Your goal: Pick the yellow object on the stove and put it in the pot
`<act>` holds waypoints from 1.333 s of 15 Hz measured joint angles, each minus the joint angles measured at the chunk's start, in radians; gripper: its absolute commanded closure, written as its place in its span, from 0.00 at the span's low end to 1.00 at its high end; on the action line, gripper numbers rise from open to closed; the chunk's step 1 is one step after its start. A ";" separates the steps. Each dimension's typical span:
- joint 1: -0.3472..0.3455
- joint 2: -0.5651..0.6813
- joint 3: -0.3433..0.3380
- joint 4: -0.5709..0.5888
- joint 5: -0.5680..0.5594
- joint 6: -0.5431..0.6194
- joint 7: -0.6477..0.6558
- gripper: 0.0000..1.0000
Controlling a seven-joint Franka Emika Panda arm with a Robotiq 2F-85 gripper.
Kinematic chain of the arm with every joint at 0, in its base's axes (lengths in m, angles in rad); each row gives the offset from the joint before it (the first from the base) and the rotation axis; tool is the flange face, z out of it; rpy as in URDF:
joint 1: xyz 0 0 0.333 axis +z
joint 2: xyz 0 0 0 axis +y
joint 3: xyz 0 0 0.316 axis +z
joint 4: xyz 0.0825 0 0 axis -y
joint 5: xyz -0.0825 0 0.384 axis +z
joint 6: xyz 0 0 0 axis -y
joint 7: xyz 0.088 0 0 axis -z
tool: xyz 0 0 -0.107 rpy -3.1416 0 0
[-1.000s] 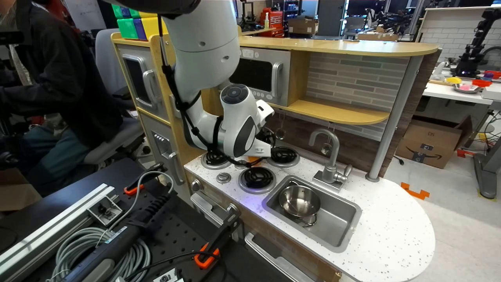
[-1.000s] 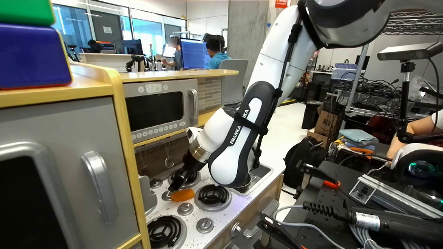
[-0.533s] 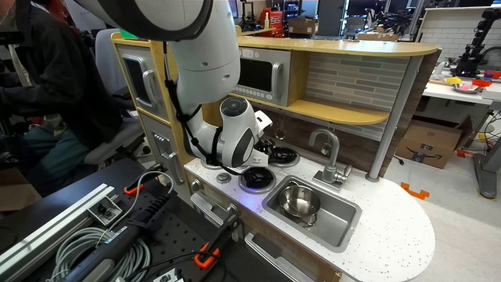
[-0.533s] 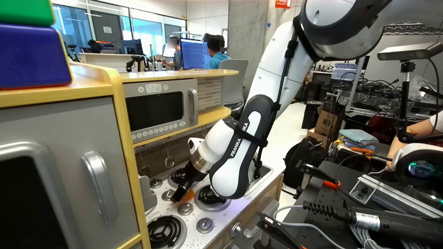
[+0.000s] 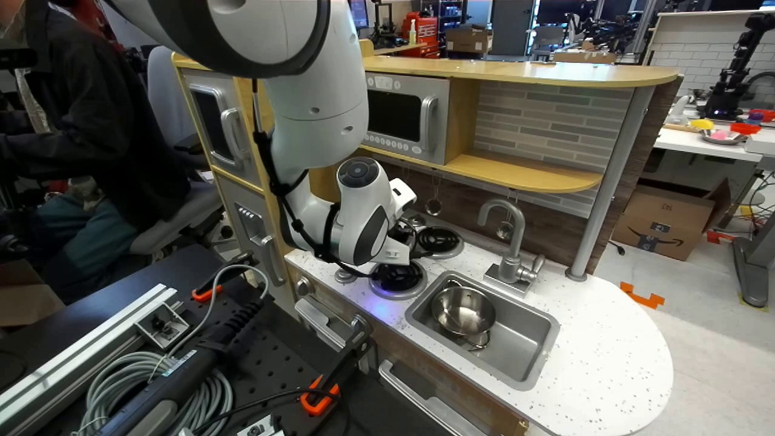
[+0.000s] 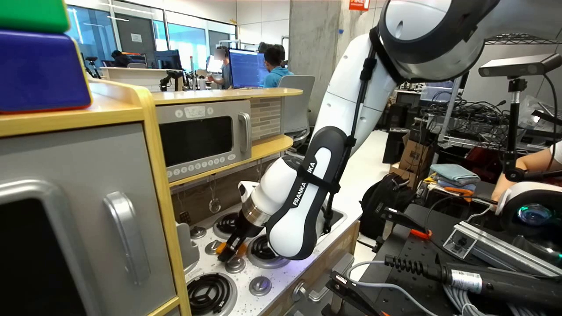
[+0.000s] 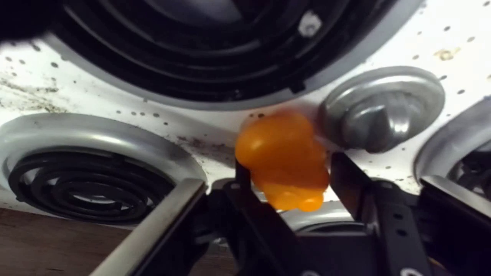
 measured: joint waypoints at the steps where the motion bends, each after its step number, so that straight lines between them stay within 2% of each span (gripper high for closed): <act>1: 0.000 0.000 0.003 0.002 0.000 0.000 0.000 0.79; 2: 0.000 0.000 0.006 0.004 0.000 0.000 0.000 0.83; 6: -0.015 -0.006 0.031 0.016 -0.009 0.000 0.000 0.83; 9: -0.076 -0.046 0.077 -0.022 -0.061 0.000 0.000 0.83; 11: -0.118 -0.091 0.083 -0.081 -0.068 0.000 0.003 0.83; 12: -0.135 -0.117 0.068 -0.119 -0.057 0.000 0.009 0.83; 17: -0.171 -0.171 -0.104 -0.230 0.060 -0.002 0.064 0.83; 20: -0.227 -0.171 -0.135 -0.243 0.097 -0.027 0.096 0.83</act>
